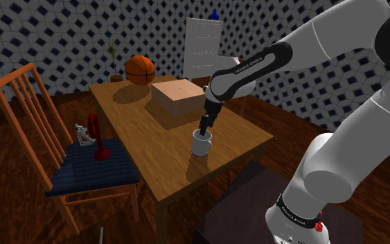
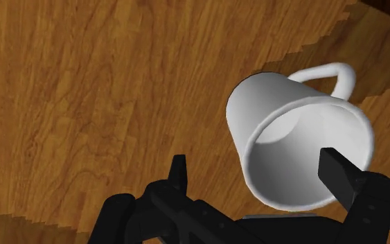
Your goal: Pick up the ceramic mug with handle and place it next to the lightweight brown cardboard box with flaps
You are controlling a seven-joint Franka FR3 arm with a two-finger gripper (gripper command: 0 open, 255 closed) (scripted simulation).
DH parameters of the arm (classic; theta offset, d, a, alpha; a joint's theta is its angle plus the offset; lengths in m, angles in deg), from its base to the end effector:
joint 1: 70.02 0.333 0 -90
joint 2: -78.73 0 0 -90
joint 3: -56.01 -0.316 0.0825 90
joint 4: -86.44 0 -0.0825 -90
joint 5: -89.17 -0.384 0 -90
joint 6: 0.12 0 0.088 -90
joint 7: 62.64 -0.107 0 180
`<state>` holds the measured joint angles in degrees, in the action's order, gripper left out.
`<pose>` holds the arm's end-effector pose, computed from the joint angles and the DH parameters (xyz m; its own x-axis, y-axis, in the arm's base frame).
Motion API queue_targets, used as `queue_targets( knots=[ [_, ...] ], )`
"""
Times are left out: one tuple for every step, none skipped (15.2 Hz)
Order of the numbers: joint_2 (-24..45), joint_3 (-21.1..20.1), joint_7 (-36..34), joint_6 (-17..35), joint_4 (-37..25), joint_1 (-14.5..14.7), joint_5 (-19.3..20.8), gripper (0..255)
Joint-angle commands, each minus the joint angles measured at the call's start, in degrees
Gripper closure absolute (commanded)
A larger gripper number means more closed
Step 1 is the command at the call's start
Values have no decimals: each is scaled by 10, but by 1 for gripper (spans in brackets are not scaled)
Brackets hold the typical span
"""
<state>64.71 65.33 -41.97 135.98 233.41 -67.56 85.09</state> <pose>0.4317 -0.0499 0.3550 0.9787 0.1903 0.0775 0.1956 -0.9783 -0.0681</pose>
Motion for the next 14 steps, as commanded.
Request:
queue_targets(
  knots=[
    [13,2,5,18,5,1,-4,0],
    [19,2,6,27,7,2,-6,0],
    [26,2,8,36,10,3,-8,0],
    [32,2,10,44,12,4,-11,0],
    [43,3,13,58,15,6,-15,0],
    [43,2,13,58,15,6,-15,0],
    [43,2,13,58,15,6,-15,0],
    [43,2,13,58,15,6,-15,0],
    [43,2,13,58,15,6,-15,0],
    [43,2,13,58,15,6,-15,0],
    [43,2,13,58,15,6,-15,0],
    [43,2,13,58,15,6,-15,0],
    [43,2,13,58,15,6,-15,0],
    [43,2,13,58,15,6,-15,255]
  ],
)
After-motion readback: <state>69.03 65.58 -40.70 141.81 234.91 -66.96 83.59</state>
